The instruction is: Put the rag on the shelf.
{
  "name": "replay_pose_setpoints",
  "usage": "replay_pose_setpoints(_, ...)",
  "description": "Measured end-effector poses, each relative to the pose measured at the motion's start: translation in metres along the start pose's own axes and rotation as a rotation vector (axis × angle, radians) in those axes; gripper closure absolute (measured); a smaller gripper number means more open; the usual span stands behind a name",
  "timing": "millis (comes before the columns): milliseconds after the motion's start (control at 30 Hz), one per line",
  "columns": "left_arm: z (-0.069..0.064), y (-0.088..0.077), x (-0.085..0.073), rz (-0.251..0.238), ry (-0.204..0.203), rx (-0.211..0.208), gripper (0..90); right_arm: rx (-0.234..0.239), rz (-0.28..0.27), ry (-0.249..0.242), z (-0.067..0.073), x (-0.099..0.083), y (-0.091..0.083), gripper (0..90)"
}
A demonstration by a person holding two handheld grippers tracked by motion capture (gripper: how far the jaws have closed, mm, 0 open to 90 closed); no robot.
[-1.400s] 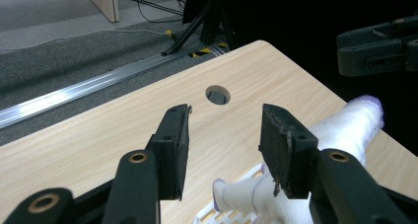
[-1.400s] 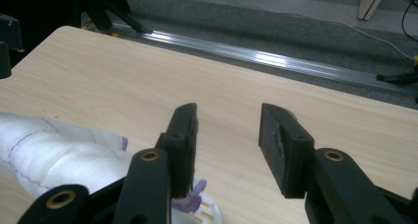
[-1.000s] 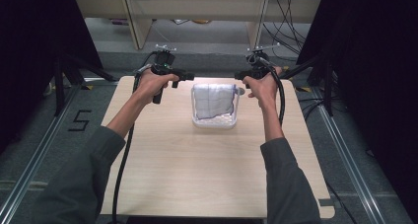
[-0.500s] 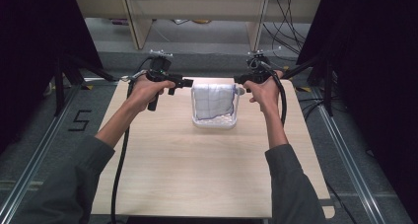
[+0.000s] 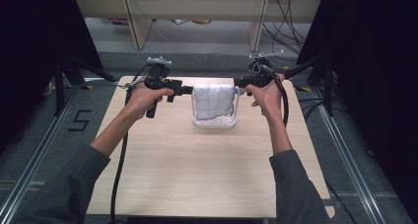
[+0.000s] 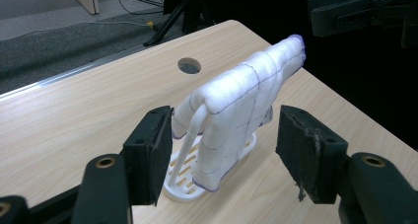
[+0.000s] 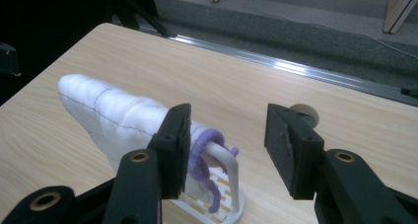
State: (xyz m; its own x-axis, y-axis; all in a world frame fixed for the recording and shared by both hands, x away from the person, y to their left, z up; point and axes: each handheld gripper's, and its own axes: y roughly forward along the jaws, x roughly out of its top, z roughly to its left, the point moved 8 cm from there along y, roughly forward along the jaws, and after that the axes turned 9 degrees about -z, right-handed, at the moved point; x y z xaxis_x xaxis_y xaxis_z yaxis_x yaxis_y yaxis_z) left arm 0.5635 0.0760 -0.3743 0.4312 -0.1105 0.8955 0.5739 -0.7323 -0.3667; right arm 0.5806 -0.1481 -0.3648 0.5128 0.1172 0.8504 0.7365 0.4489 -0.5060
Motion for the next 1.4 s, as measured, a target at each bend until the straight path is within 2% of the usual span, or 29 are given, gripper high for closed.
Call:
replay_pose_setpoints(267, -0.003, -0.003, -0.006, -0.009, -0.003, -0.008, 37.8, 0.011, -0.011, -0.018, 0.005, -0.003, -0.006, 51.7)
replay_pose_setpoints(367, -0.005, -0.004, -0.009, -0.008, 0.0, -0.008, 37.2, 0.011, -0.013, -0.002, 0.006, -0.006, -0.01, 50.7)
replay_pose_setpoints(400, -0.006, -0.005, -0.01, -0.008, 0.008, -0.009, 37.1, 0.015, -0.033, -0.031, 0.004, -0.005, -0.01, 50.6)
replay_pose_setpoints(467, -0.01, -0.007, -0.011, -0.011, 0.01, -0.022, 37.1, 0.024, -0.035, -0.029, 0.004, -0.007, -0.012, 49.8)
replay_pose_setpoints(533, -0.012, -0.008, -0.012, -0.014, 0.011, -0.027, 37.1, 0.014, -0.034, -0.039, 0.004, -0.008, -0.014, 49.5)
replay_pose_setpoints(567, -0.016, -0.01, -0.014, -0.016, 0.016, -0.041, 37.0, 0.025, -0.044, -0.037, 0.004, -0.009, -0.017, 49.5)
replay_pose_setpoints(633, -0.018, -0.01, -0.017, -0.014, 0.015, -0.043, 36.4, 0.031, -0.048, -0.031, 0.005, -0.011, -0.02, 49.5)
replay_pose_setpoints(700, -0.02, -0.011, -0.019, -0.012, 0.014, -0.044, 35.7, 0.034, -0.053, -0.044, 0.005, -0.013, -0.022, 48.8)
replay_pose_setpoints(733, -0.02, -0.011, -0.02, -0.011, 0.015, -0.049, 35.7, 0.037, -0.049, -0.032, 0.006, -0.014, -0.023, 48.8)
replay_pose_setpoints(900, -0.023, -0.014, -0.025, -0.018, 0.012, -0.064, 35.7, 0.045, -0.062, -0.034, 0.009, -0.019, -0.029, 47.6)
replay_pose_setpoints(967, -0.024, -0.015, -0.027, -0.02, 0.012, -0.071, 35.6, 0.055, -0.064, -0.05, 0.009, -0.02, -0.03, 47.5)
replay_pose_setpoints(1000, -0.025, -0.017, -0.03, -0.024, 0.008, -0.078, 35.6, 0.058, -0.067, -0.025, 0.013, -0.022, -0.034, 47.5)
replay_pose_setpoints(1033, -0.025, -0.018, -0.031, -0.029, 0.005, -0.073, 35.6, 0.067, -0.071, -0.049, 0.013, -0.023, -0.034, 47.5)
replay_pose_setpoints(1133, -0.027, -0.021, -0.035, -0.036, 0.006, -0.079, 35.6, 0.064, -0.071, -0.037, 0.016, -0.026, -0.037, 46.9)
replay_pose_setpoints(1167, -0.028, -0.022, -0.036, -0.038, 0.002, -0.082, 35.6, 0.078, -0.074, -0.05, 0.016, -0.027, -0.037, 46.9)
replay_pose_setpoints(1267, -0.031, -0.026, -0.038, -0.052, 0.002, -0.089, 35.6, 0.076, -0.073, -0.063, 0.018, -0.03, -0.038, 46.8)
replay_pose_setpoints(1300, -0.031, -0.026, -0.038, -0.053, 0.006, -0.091, 35.6, 0.077, -0.067, -0.051, 0.019, -0.031, -0.039, 46.6)
replay_pose_setpoints(1367, -0.033, -0.028, -0.04, -0.051, 0.009, -0.097, 35.5, 0.084, -0.074, -0.065, 0.02, -0.032, -0.04, 46.5)
replay_pose_setpoints(1400, -0.034, -0.029, -0.041, -0.051, 0.01, -0.101, 35.3, 0.09, -0.074, -0.051, 0.023, -0.033, -0.04, 46.3)
